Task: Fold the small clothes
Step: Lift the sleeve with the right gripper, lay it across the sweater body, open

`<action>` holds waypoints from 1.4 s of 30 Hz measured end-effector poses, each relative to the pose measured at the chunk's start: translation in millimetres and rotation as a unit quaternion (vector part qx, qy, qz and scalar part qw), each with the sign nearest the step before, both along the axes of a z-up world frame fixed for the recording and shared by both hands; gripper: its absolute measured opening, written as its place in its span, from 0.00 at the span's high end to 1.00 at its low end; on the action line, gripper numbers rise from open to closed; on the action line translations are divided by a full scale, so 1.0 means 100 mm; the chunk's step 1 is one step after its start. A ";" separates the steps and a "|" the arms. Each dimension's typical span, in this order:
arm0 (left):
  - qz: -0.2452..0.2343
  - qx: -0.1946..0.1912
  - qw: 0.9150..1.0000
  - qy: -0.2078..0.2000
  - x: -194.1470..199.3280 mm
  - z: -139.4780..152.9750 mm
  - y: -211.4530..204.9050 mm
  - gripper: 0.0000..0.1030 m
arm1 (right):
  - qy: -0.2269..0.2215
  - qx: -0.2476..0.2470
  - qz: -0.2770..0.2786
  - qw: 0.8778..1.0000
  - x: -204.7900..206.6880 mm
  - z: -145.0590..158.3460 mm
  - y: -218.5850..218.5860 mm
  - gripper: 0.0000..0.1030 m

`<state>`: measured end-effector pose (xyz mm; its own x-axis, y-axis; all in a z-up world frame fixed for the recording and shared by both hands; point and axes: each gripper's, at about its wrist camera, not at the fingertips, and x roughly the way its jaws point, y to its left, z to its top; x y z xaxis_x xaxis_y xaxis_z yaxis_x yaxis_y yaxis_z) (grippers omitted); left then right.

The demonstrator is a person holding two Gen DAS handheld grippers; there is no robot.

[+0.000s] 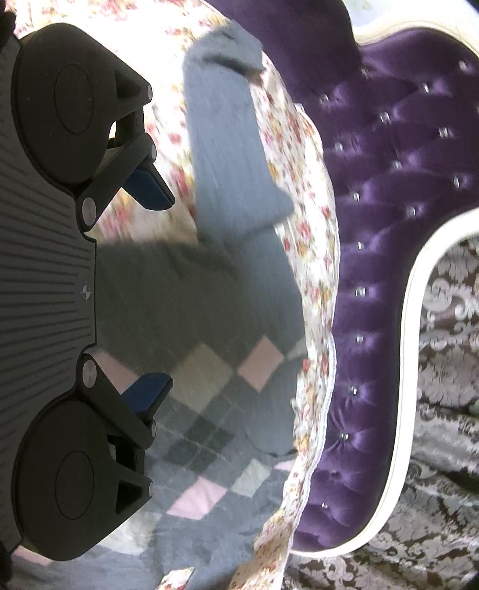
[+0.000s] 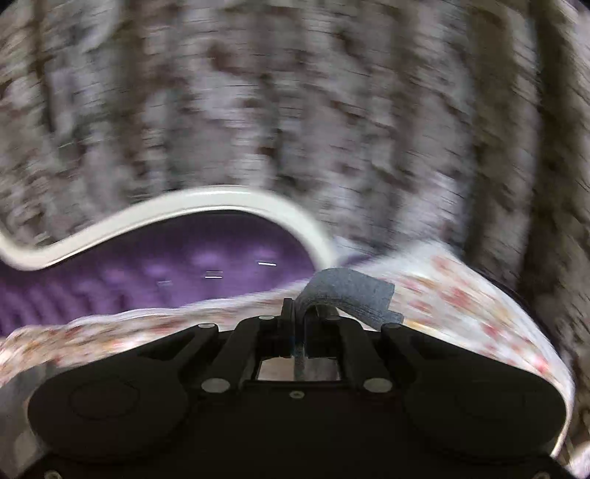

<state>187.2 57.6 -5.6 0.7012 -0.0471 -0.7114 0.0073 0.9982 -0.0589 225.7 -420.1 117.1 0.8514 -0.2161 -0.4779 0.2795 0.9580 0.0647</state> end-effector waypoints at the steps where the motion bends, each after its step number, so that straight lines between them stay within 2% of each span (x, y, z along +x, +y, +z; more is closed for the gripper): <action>1: 0.004 0.002 1.000 0.000 -0.03 0.00 0.06 0.07 | -0.002 -0.006 0.023 1.000 0.10 0.04 0.24 0.90; 4: 0.019 0.011 1.000 0.003 -0.13 0.00 0.27 0.07 | -0.003 -0.002 0.081 0.997 0.35 0.04 0.84 0.90; 8: 0.037 0.014 0.999 0.007 -0.22 -0.02 0.52 0.07 | 0.007 0.006 0.161 0.987 0.59 -0.15 1.70 0.89; 15: 0.061 0.009 0.998 0.017 -0.30 -0.12 0.85 0.07 | 0.055 -0.003 0.291 0.955 0.81 -0.77 3.15 0.90; 20: 0.067 0.015 0.997 0.023 -0.33 -0.18 0.96 0.07 | 0.082 -0.015 0.332 0.940 0.79 -1.19 3.77 0.88; 21: 0.068 0.016 0.997 0.023 -0.33 -0.19 0.97 0.07 | 0.087 -0.015 0.335 0.938 0.79 -1.26 3.84 0.83; 23: 0.070 0.015 0.997 0.023 -0.32 -0.19 0.98 0.07 | 0.092 -0.009 0.345 0.934 0.80 -1.39 3.90 0.81; 24: 0.069 0.013 0.997 0.022 -0.31 -0.19 0.98 0.07 | 0.092 0.000 0.357 0.930 0.77 -1.43 3.89 0.73; 25: 0.068 0.012 0.997 0.020 -0.30 -0.19 0.98 0.07 | 0.089 0.016 0.376 0.922 0.74 -1.46 3.86 0.54; 27: 0.064 0.011 0.998 0.018 -0.26 -0.18 0.95 0.07 | 0.070 0.044 0.403 0.911 0.64 -1.45 3.79 0.33; 30: 0.053 0.013 0.998 0.012 -0.18 -0.14 0.86 0.07 | 0.033 0.069 0.403 0.912 0.49 -1.35 3.53 0.32; 34: 0.030 0.007 0.999 0.004 -0.02 -0.08 0.67 0.07 | 0.015 0.091 0.356 0.930 0.38 -1.25 3.05 0.32; 38: 0.003 -0.011 1.000 0.002 0.17 -0.06 0.46 0.12 | 0.025 0.076 0.308 0.948 0.23 -1.32 2.65 0.32; 39: -0.005 -0.015 1.000 0.004 0.23 -0.06 0.40 0.15 | 0.029 0.070 0.300 0.951 0.20 -1.36 2.58 0.32; 42: -0.014 -0.024 1.000 0.006 0.39 -0.10 0.24 0.15 | 0.044 0.052 0.283 0.957 0.07 -1.50 2.42 0.32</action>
<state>225.8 82.0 -15.3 0.6912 -0.1011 -0.7155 0.0340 0.9936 -0.1076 232.2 -177.6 -33.4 0.7738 0.3197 -0.5468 -0.2727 0.9473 0.1678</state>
